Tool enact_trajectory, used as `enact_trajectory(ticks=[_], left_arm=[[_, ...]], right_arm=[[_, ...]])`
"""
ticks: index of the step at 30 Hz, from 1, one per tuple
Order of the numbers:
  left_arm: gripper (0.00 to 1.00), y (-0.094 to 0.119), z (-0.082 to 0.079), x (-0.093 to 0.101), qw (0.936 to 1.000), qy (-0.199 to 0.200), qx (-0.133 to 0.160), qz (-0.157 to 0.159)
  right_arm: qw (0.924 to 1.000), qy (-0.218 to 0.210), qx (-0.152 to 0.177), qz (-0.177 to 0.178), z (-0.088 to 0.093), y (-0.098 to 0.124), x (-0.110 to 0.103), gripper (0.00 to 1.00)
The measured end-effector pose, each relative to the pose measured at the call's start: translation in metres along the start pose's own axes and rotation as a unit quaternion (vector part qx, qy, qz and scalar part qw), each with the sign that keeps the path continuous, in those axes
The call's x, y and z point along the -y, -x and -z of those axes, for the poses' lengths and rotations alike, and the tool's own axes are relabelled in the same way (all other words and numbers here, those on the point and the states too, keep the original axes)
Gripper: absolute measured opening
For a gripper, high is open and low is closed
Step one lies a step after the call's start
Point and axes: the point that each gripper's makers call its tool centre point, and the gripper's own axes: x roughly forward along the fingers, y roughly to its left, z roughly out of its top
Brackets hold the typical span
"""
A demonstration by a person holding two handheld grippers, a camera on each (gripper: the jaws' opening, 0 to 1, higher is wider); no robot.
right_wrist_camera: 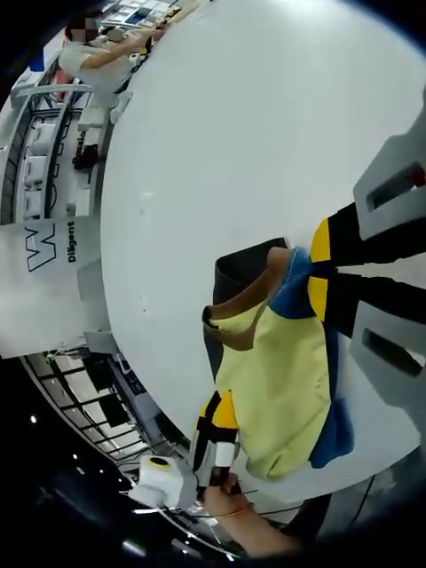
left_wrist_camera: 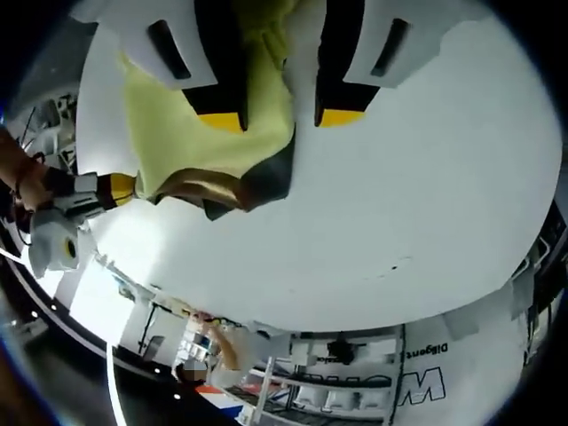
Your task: Fold the garment on the visible template until the final outline fits inside the template.
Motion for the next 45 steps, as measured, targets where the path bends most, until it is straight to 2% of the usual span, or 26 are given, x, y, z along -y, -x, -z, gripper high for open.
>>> enact_trajectory(ticks=[4, 9, 14, 19, 27, 34, 41, 42, 45], left_arm=[[0.16, -0.006, 0.004, 0.006, 0.9998, 0.006, -0.016, 0.003], [0.00, -0.006, 0.004, 0.009, 0.9997, -0.005, -0.022, 0.009], [0.00, 0.003, -0.004, 0.009, 0.9998, -0.016, -0.011, 0.004], [0.00, 0.020, -0.024, 0.011, 0.9993, -0.032, 0.021, -0.005], [0.00, 0.054, -0.053, 0.003, 0.9970, -0.038, 0.063, -0.024], [0.00, 0.077, -0.062, -0.006, 0.9950, -0.040, 0.082, -0.038], [0.00, 0.098, -0.072, -0.010, 0.9915, -0.044, 0.109, -0.055], [0.00, 0.103, -0.077, -0.012, 0.9900, -0.041, 0.120, -0.062], [0.00, 0.117, -0.090, -0.014, 0.9849, -0.043, 0.150, -0.074]], right_arm=[[1.0000, -0.003, 0.002, -0.001, 0.001, 0.002, -0.001, 0.00], [1.0000, -0.005, 0.006, -0.004, 0.001, 0.003, -0.003, 0.00], [0.9998, 0.004, 0.017, -0.003, -0.006, 0.005, -0.004, 0.00], [0.9994, 0.014, 0.032, 0.003, -0.019, 0.009, -0.006, 0.00], [0.9978, 0.034, 0.056, -0.003, -0.045, 0.015, -0.017, 0.00], [0.9966, 0.044, 0.068, -0.012, -0.060, 0.016, -0.025, 0.00], [0.9937, 0.064, 0.090, -0.016, -0.093, 0.019, -0.033, 0.00], [0.9925, 0.069, 0.099, -0.016, -0.105, 0.022, -0.036, 0.00], [0.9889, 0.087, 0.119, -0.016, -0.127, 0.027, -0.044, 0.00]])
